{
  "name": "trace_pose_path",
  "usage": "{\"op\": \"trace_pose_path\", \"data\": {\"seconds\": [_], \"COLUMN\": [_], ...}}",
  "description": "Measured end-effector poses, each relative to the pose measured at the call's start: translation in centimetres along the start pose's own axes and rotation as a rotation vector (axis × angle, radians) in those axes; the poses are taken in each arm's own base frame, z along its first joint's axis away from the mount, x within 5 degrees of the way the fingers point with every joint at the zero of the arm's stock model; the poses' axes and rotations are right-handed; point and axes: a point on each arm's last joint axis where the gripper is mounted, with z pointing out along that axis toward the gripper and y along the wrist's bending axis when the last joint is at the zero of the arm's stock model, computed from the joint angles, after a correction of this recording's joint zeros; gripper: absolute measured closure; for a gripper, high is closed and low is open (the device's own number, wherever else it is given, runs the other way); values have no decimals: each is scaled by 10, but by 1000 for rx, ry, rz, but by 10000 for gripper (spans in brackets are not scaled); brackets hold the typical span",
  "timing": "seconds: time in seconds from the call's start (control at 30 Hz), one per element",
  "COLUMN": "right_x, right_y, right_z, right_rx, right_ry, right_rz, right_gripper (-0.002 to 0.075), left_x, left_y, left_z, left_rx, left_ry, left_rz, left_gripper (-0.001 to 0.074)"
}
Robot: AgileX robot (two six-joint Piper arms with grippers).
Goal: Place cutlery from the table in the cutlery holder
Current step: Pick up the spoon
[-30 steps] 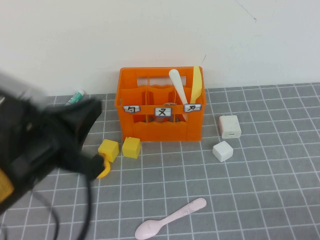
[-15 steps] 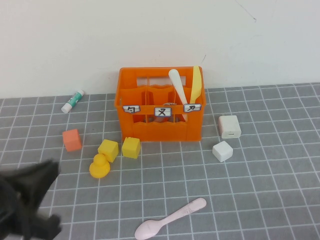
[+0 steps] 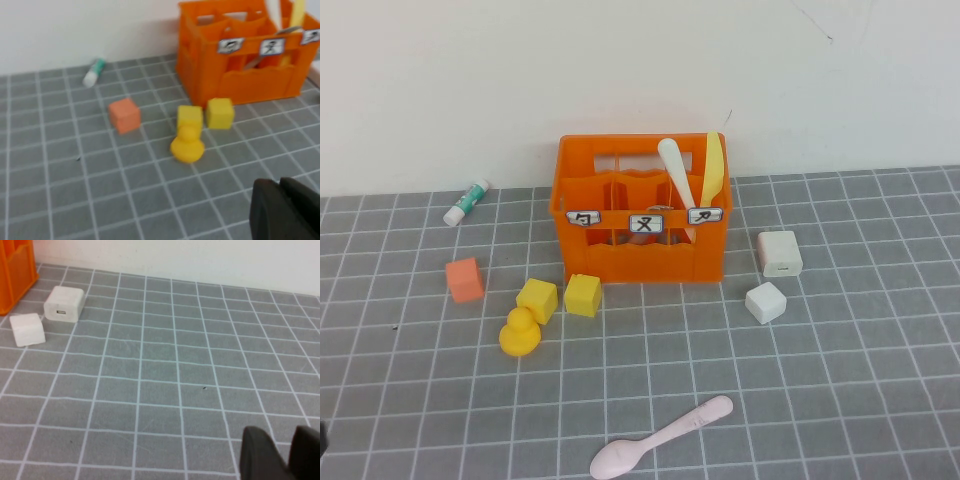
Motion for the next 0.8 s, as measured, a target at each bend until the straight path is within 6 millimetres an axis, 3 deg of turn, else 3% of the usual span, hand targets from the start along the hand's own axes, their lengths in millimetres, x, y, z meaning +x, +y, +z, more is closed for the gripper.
{"op": "trace_pose_path", "data": {"seconds": [0.17,0.37,0.5,0.8], "right_x": [0,0,0,0], "right_y": [0,0,0,0], "right_z": [0,0,0,0], "right_rx": [0,0,0,0], "right_ry": [0,0,0,0], "right_rz": [0,0,0,0], "right_gripper": [581,581,581,581], "left_x": [32,62,82,87], "left_y": [9,15,19,18], "left_z": [-2,9,19,20], "left_rx": [-82,-197,-242,-240], "left_ry": [-28,-148,-142,-102], "left_rz": [-126,-98,-185,-227], "left_gripper": [736,736,736,736]}}
